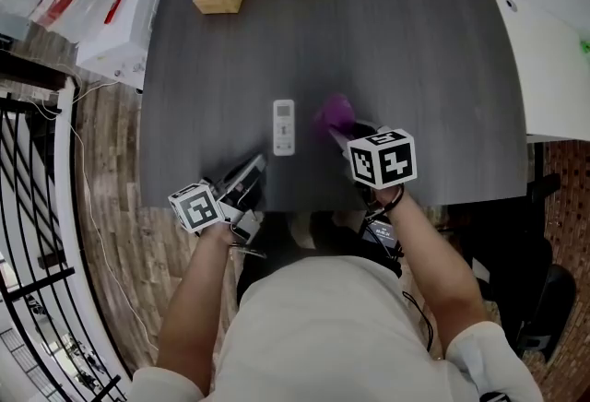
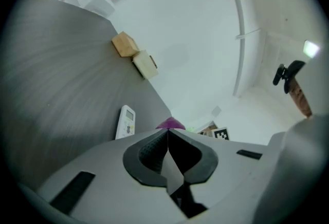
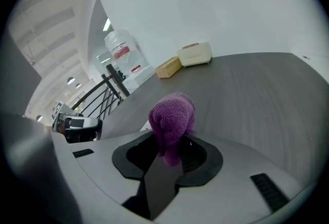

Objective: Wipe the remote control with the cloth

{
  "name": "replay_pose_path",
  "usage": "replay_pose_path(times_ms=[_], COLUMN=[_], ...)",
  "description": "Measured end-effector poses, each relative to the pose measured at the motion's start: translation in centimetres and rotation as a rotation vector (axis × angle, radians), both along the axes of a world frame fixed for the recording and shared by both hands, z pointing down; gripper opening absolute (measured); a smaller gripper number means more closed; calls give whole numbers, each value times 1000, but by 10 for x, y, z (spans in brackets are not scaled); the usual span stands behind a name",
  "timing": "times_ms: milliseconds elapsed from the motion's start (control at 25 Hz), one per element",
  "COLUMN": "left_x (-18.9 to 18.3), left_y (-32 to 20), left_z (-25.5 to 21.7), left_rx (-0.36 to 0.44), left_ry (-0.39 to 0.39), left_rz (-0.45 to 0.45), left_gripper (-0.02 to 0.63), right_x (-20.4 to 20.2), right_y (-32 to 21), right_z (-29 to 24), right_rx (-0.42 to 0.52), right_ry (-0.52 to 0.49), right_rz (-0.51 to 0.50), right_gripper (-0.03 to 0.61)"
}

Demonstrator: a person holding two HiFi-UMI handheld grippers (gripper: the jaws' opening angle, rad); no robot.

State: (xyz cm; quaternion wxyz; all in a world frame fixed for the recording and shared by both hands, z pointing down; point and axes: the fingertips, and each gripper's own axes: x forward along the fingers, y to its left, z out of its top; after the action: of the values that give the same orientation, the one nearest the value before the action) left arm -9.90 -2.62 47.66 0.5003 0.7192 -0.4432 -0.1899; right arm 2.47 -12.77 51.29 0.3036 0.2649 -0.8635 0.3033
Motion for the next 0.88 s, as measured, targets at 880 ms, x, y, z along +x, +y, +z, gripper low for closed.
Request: replay_pose_path(times_ms=[880], left_x=[-63], left_y=[135], left_z=[-128], left_rx=[500], left_ry=[76], left_rz=[-36], left_gripper=[5], right_x=[-19], right_y=[141], right_z=[-88], right_rx=[114], right_ry=[-60], right_rz=[103], right_gripper=[115])
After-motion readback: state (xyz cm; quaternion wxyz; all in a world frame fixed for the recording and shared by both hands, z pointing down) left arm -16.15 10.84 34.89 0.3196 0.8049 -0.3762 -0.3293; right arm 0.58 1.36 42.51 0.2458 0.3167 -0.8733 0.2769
